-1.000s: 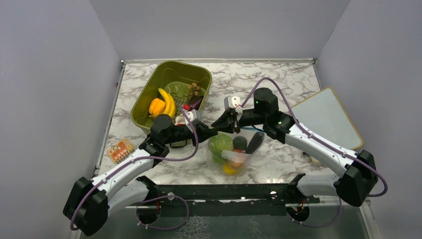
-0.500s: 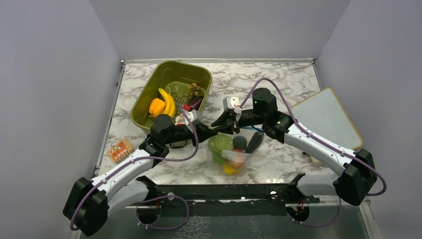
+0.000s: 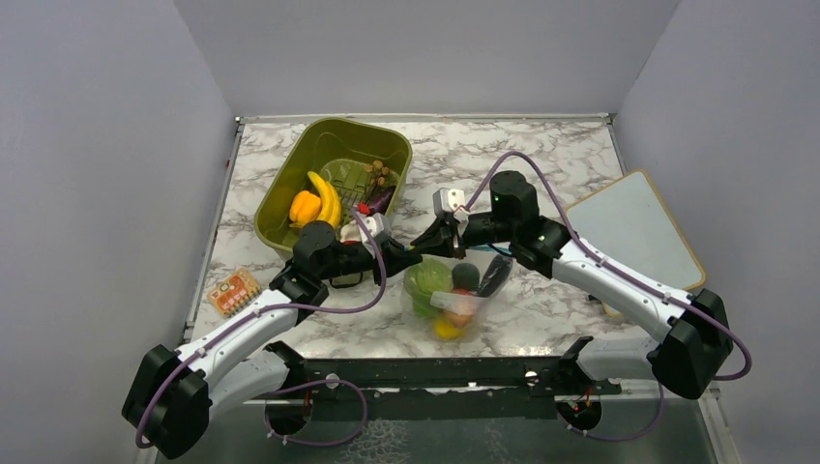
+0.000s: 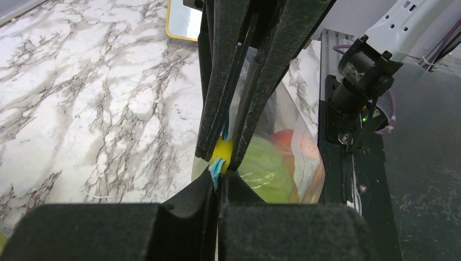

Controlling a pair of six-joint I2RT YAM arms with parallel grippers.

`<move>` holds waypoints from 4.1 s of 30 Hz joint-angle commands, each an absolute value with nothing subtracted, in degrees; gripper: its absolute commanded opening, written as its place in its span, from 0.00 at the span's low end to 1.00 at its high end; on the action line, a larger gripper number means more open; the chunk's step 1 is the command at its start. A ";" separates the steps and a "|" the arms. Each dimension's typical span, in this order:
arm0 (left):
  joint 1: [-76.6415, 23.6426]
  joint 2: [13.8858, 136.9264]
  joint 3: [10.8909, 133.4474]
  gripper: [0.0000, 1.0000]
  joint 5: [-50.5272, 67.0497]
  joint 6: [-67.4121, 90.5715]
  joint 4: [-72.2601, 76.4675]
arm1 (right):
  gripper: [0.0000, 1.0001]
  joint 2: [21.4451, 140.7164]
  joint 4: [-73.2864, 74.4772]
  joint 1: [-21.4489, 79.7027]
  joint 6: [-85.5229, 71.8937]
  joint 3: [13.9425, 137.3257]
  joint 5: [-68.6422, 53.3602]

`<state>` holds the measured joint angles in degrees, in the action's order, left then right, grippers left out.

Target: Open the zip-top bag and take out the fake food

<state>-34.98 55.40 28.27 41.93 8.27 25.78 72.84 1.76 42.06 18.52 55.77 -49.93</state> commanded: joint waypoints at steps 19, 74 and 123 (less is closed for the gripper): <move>-34.89 51.18 30.06 0.00 41.81 4.77 22.52 | 0.01 68.31 16.13 40.88 27.18 54.71 -36.00; -34.89 49.50 37.01 0.00 38.96 0.65 17.30 | 0.01 65.00 27.58 33.24 30.74 57.61 -37.56; -34.89 36.65 34.63 0.00 9.91 -3.62 11.64 | 0.02 56.19 49.12 24.43 35.40 54.91 -20.52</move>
